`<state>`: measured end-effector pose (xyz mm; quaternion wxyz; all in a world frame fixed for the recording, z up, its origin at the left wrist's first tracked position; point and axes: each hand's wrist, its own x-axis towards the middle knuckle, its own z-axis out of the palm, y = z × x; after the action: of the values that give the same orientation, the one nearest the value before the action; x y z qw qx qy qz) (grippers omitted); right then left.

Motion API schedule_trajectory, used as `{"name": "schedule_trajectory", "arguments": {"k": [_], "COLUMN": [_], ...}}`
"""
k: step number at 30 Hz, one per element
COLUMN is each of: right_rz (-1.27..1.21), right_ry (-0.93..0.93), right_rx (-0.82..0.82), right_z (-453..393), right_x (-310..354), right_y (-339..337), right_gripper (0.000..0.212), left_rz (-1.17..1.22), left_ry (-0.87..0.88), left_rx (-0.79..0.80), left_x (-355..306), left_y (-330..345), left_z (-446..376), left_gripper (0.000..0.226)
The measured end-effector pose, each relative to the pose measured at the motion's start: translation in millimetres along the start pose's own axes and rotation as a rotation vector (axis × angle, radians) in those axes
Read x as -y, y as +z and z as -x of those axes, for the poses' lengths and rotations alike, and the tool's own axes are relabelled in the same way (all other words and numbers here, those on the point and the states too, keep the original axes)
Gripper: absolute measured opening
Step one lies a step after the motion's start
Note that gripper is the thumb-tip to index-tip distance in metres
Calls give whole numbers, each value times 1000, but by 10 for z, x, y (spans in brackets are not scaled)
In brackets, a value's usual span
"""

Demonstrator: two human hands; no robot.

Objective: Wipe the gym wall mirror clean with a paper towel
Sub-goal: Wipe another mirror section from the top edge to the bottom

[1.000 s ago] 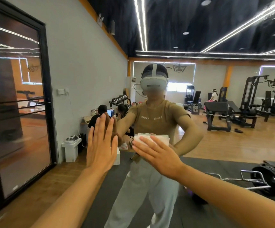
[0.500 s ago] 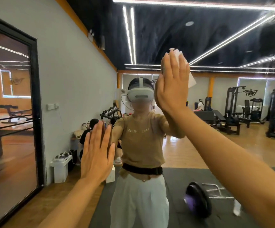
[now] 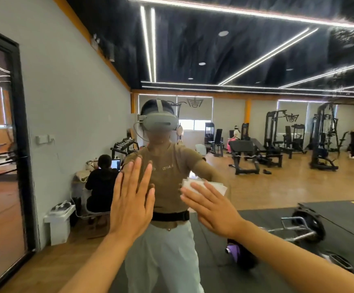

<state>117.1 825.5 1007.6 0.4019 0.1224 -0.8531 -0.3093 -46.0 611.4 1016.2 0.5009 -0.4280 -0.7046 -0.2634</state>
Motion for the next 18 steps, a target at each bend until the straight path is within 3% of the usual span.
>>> {"name": "schedule_trajectory", "arguments": {"k": [4,14,16,18], "right_rz": [115,-95,-119,-117], "right_ry": [-66,604,641,555], "right_rx": [25,-431,-504,-498], "right_z": [-375,-2313,-2353,-2180], "right_x": [-274,-1007,-906,-664], "right_y": [-280,-1025,-971,-799], "right_gripper": [67,54,54,54], "left_rz": [-2,-56,-69,-55], "left_ry": [3,76,84,81], "left_rx": [26,11,-3,-5], "left_x": [110,245,264,263], "left_y": [-17,14,24,17], "left_z": [35,40,31,26], "left_gripper": [62,60,60,59]}}
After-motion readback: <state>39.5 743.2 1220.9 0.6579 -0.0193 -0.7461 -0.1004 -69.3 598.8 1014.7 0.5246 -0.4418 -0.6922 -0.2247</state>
